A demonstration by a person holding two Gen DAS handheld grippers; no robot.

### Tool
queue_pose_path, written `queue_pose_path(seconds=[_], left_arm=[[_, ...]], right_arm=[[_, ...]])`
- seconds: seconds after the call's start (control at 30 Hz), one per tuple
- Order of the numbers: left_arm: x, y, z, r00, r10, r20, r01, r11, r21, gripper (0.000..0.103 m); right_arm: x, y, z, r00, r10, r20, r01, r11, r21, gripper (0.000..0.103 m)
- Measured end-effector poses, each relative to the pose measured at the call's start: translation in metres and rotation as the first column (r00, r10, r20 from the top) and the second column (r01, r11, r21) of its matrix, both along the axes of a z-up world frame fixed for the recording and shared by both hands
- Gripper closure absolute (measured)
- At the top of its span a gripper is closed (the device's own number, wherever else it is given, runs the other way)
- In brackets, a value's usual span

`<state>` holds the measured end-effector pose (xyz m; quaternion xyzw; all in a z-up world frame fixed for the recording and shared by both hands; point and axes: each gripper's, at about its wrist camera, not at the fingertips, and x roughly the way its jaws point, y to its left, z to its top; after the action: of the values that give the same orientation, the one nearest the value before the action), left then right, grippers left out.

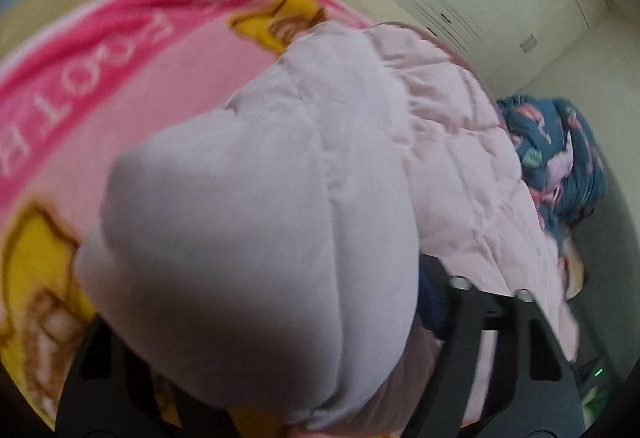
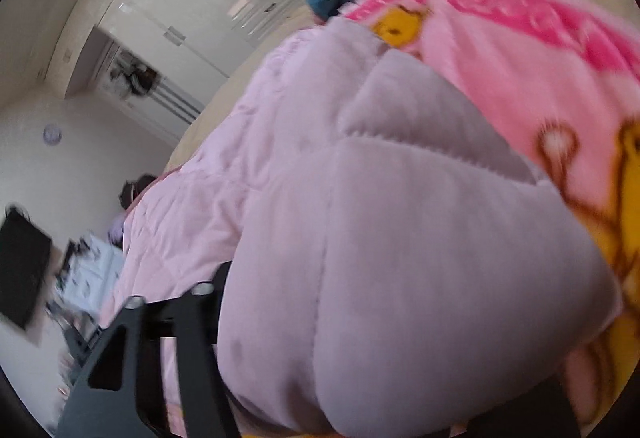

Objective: Fold large clothes

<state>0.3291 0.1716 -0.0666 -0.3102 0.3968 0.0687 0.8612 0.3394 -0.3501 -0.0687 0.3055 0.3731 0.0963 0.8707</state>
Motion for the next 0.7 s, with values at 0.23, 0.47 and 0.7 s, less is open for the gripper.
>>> queue_pose_path(seconds=[0.23, 0.47, 0.7], left_arm=[[-0.008, -0.014, 0.033, 0.996, -0.081, 0.033, 0.077, 0.991, 0.112, 0.072], [-0.027, -0.022, 0.072, 0.987, -0.139, 0.085, 0.121, 0.976, 0.182, 0.075], [-0.060, -0.031, 0.104, 0.979, -0.170, 0.113, 0.139, 0.962, 0.237, 0.076]], right_arm=[[-0.010, 0.036, 0.044, 0.993, 0.107, 0.055, -0.088, 0.959, -0.269, 0.072], [-0.035, 0.062, 0.087, 0.967, 0.213, 0.140, -0.136, 0.896, -0.424, 0.077], [-0.076, 0.079, 0.129, 0.926, 0.297, 0.233, -0.152, 0.858, -0.490, 0.079]])
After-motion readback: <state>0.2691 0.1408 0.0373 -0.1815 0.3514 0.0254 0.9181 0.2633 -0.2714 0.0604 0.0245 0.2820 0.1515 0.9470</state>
